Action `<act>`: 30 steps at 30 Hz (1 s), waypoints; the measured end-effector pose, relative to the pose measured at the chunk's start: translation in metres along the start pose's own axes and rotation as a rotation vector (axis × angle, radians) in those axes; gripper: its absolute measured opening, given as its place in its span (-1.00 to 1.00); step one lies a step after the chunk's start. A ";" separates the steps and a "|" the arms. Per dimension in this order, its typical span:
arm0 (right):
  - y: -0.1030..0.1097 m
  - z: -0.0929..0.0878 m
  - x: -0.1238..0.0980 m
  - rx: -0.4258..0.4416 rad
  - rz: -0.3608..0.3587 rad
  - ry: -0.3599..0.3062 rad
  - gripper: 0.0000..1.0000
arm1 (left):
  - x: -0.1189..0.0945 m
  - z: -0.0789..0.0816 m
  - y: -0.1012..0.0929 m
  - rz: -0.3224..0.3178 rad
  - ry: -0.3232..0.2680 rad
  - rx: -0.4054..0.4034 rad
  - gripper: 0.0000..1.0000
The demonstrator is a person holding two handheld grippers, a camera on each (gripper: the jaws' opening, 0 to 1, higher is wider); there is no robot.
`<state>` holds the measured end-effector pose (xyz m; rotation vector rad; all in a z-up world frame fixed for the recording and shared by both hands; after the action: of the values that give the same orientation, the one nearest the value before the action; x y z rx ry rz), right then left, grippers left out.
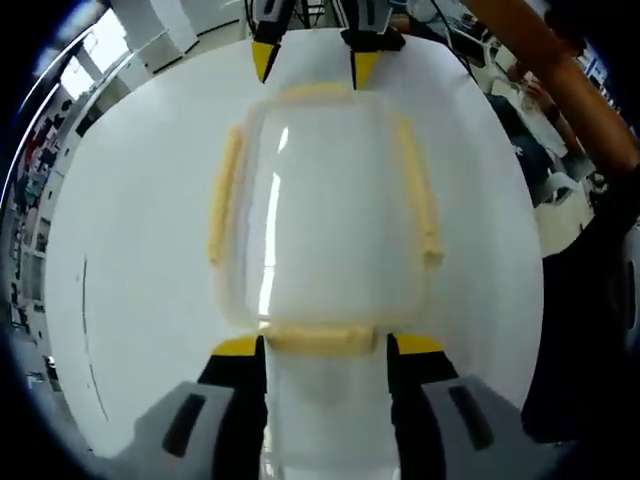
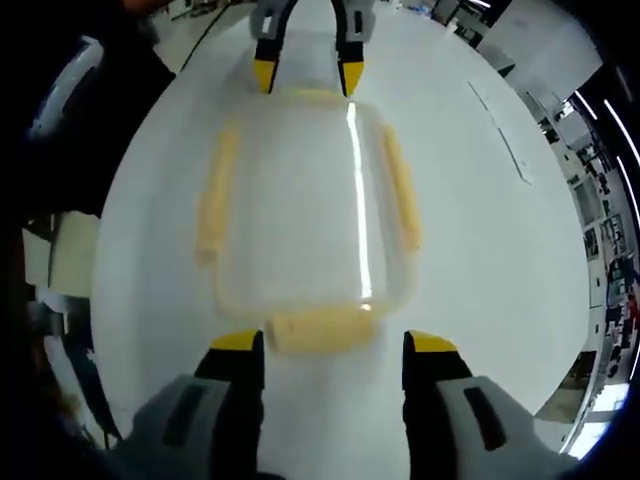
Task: Snap each plastic latch of the storage box into its locked position after aligning the lid with the box until every specified latch is closed and the lid sits flush.
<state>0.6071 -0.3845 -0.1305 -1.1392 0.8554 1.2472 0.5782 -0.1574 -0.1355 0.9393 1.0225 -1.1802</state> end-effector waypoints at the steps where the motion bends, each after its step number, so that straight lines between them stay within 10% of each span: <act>1: 0.000 0.000 0.001 0.000 0.003 -0.001 -0.01 | 0.000 0.000 0.000 -0.002 -0.002 -0.003 -0.08; 30: 0.011 -0.002 0.002 0.056 0.081 -0.058 -0.25 | -0.003 -0.003 0.002 -0.065 -0.035 0.060 -0.21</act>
<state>0.5971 -0.3868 -0.1352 -1.0280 0.8950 1.3082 0.5801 -0.1536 -0.1336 0.9349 1.0003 -1.2833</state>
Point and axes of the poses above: the point that each gripper's makers call its tool centre point, and the gripper's own axes: x roughly forward along the fingers, y roughly to its left, z roughly out of its top, the point moved 5 cm from there along -x, roughly backward along the fingers, and after that the axes turned 1 degree about -z, right-handed, at the moved point
